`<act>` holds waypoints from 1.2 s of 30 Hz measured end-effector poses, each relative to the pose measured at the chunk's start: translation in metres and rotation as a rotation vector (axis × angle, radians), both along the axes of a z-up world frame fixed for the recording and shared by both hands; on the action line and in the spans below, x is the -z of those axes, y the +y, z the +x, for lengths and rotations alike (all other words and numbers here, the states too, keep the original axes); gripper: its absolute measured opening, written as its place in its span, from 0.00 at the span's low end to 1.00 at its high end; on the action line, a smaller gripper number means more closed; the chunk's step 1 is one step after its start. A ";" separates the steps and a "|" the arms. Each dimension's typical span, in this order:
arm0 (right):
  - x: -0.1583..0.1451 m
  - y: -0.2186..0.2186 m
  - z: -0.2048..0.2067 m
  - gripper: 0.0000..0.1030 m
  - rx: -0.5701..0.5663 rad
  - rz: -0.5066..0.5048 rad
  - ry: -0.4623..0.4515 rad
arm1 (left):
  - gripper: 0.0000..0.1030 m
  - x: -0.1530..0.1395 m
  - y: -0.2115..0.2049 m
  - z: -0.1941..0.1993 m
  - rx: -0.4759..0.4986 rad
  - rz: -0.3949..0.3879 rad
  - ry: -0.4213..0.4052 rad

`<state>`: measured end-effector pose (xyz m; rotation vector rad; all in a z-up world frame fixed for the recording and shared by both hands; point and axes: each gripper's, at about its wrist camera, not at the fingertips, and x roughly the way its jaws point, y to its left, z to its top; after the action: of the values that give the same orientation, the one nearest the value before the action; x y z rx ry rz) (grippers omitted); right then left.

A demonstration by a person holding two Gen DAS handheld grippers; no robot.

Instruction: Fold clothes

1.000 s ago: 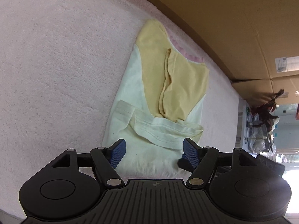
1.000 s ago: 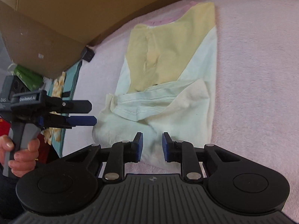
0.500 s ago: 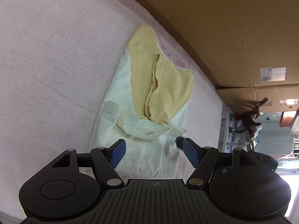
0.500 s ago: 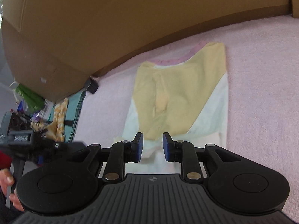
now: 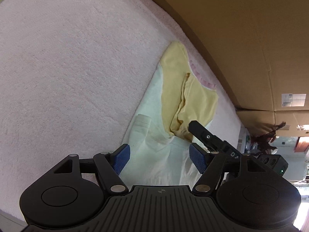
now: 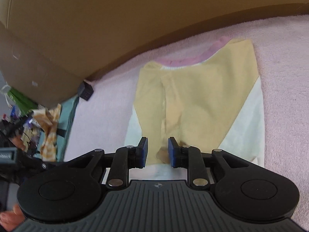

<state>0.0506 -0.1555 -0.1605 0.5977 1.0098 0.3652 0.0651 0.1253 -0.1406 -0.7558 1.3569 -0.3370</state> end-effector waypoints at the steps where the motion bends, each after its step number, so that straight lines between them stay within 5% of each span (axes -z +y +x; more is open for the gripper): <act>1: -0.005 0.000 -0.002 0.26 -0.015 0.013 -0.008 | 0.79 -0.001 0.003 -0.001 -0.008 -0.004 -0.004; 8: 0.018 0.044 0.004 0.28 -0.164 0.133 0.120 | 0.79 -0.007 0.019 0.003 -0.114 -0.010 -0.030; 11: 0.028 0.038 0.012 0.22 -0.055 0.127 0.116 | 0.79 -0.011 0.014 0.006 -0.088 -0.022 -0.037; 15: 0.011 0.000 0.008 0.37 0.100 0.249 0.046 | 0.81 -0.016 -0.005 0.010 0.003 -0.062 -0.057; 21: -0.018 -0.058 -0.026 0.37 0.171 0.135 0.006 | 0.82 0.010 -0.045 0.025 0.097 -0.060 -0.038; 26: 0.005 -0.076 -0.054 0.37 0.162 0.050 0.114 | 0.82 0.036 -0.064 0.037 0.156 -0.014 -0.027; 29: 0.019 -0.089 -0.070 0.27 0.216 0.053 0.148 | 0.83 0.049 -0.065 0.038 0.170 -0.019 -0.029; 32: 0.008 -0.096 -0.078 0.32 0.300 0.053 0.110 | 0.83 0.041 -0.058 0.037 0.175 -0.007 -0.046; 36: -0.007 -0.085 -0.070 0.34 0.241 0.094 0.053 | 0.83 0.022 -0.060 0.030 0.194 -0.029 -0.084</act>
<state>-0.0189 -0.2404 -0.1539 0.8091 0.9623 0.1848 0.0952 0.0650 -0.1631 -0.6279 1.3510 -0.5376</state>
